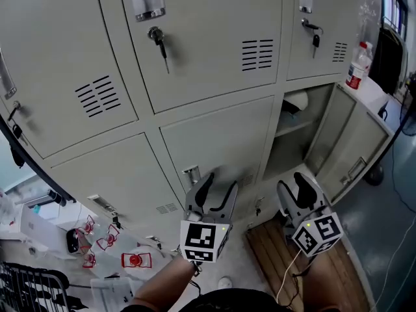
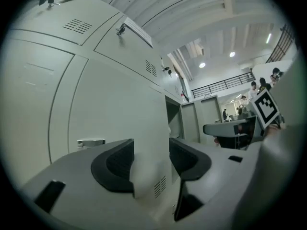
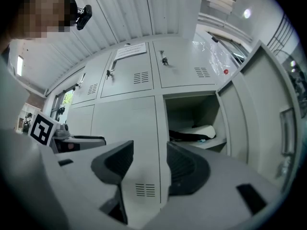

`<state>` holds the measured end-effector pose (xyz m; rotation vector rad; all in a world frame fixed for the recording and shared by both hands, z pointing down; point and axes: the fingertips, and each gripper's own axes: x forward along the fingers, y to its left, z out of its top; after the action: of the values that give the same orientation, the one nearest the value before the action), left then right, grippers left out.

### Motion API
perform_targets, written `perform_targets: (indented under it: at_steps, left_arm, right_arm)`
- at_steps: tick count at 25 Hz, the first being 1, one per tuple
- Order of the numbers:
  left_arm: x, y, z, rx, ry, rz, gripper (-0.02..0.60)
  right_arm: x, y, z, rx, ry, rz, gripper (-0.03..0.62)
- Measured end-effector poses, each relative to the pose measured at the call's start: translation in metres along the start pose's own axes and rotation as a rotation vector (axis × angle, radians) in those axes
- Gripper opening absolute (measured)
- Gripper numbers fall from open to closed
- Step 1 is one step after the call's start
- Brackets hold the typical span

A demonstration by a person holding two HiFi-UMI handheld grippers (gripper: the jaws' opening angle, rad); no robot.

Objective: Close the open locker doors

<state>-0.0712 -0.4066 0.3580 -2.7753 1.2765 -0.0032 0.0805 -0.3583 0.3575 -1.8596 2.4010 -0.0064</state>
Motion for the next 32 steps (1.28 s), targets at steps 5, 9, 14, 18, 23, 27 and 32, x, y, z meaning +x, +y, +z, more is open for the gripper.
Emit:
perform_targets:
  at_steps: [5,9,14,18,23,27,32]
  left_arm:
    - [0.017,-0.038,-0.001,-0.040,-0.010,-0.140,0.235]
    - [0.031,-0.076,-0.001,-0.062,-0.019,-0.256,0.253]
    - [0.045,-0.127,-0.002,-0.084,-0.019,-0.401,0.275]
    - [0.048,-0.162,0.000,-0.099,-0.023,-0.487,0.279]
    - [0.049,-0.195,0.002,-0.099,-0.021,-0.557,0.273]
    - [0.049,-0.214,0.002,-0.097,-0.018,-0.592,0.273]
    - [0.054,-0.228,0.000,-0.110,-0.006,-0.600,0.273]
  right_arm:
    - [-0.030,-0.026,0.000,-0.009,-0.010,-0.106,0.204]
    - [-0.060,-0.050,0.001,-0.021,-0.007,-0.197,0.205]
    - [-0.107,-0.086,0.004,-0.025,-0.006,-0.332,0.216]
    - [-0.142,-0.113,0.009,-0.013,-0.011,-0.426,0.216]
    - [-0.173,-0.141,0.020,-0.010,-0.025,-0.497,0.216]
    - [-0.182,-0.165,0.026,-0.008,-0.029,-0.514,0.216]
    - [-0.179,-0.199,0.030,0.028,-0.053,-0.503,0.216]
